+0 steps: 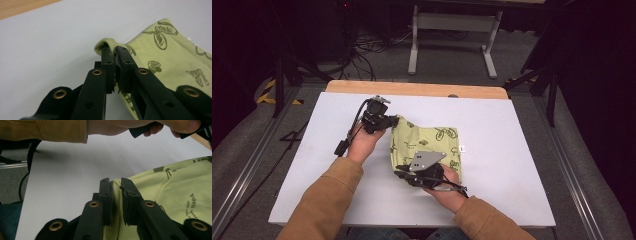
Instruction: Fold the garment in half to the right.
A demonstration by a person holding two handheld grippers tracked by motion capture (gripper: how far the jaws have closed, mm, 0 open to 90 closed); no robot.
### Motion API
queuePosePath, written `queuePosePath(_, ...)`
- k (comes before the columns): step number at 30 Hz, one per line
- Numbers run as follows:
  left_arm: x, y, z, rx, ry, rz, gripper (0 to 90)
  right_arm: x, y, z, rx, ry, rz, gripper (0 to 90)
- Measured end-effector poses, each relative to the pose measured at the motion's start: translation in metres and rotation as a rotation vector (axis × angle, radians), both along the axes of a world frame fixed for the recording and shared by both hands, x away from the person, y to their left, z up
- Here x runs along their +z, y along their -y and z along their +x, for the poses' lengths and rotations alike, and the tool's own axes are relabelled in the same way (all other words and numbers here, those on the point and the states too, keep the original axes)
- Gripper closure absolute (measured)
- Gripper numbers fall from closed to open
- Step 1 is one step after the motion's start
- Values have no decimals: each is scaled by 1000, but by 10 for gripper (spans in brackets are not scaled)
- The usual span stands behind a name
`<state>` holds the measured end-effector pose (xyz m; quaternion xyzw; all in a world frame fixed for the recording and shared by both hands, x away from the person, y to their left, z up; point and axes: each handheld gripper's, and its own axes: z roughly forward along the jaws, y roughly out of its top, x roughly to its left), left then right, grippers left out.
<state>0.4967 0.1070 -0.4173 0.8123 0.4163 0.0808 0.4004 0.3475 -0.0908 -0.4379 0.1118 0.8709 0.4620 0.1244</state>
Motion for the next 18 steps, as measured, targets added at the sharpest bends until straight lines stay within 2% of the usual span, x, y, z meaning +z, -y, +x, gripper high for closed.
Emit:
queuePosePath(8, 12, 17, -1, -29, 12, -14, 849, 5, 19, -6, -32, 4, 46, 793)
queuePosePath(10, 14, 22, -1, -31, 4, -27, 848, 7, 22, -8, -40, 3, 53, 794)
queuePosePath(18, 20, 40, 0, -52, 16, -37, 848, 12, 39, -13, -71, 10, 76, 794)
